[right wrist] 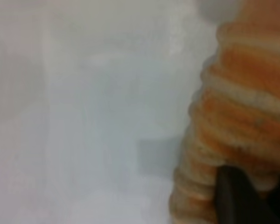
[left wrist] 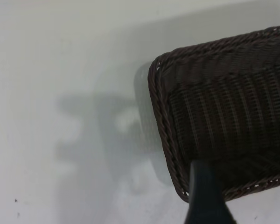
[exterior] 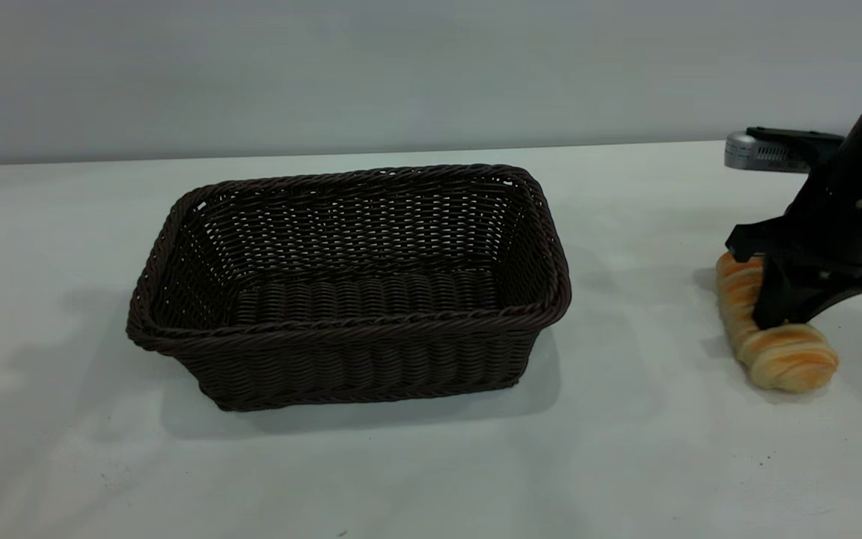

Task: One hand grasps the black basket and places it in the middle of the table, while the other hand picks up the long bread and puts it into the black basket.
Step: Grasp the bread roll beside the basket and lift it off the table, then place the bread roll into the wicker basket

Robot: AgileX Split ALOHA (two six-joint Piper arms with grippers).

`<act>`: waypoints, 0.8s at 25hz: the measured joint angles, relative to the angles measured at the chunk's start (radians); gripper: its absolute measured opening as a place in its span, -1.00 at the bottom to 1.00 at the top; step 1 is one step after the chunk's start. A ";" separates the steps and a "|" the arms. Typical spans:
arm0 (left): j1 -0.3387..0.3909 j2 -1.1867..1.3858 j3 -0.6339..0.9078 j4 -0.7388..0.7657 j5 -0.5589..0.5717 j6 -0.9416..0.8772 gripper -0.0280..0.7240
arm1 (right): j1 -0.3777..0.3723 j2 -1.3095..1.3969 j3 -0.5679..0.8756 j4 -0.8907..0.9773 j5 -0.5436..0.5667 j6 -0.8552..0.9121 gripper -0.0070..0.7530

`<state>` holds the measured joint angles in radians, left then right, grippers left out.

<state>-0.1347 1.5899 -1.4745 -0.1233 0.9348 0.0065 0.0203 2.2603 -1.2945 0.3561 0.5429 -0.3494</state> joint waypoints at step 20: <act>0.000 -0.001 0.000 0.000 0.021 0.000 0.37 | 0.478 -0.170 -0.233 0.065 -0.010 0.047 -0.82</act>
<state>-0.1347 1.5888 -1.4745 -0.1233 0.9556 0.0069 0.4985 2.0900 -1.5275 0.4208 0.5332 -0.3025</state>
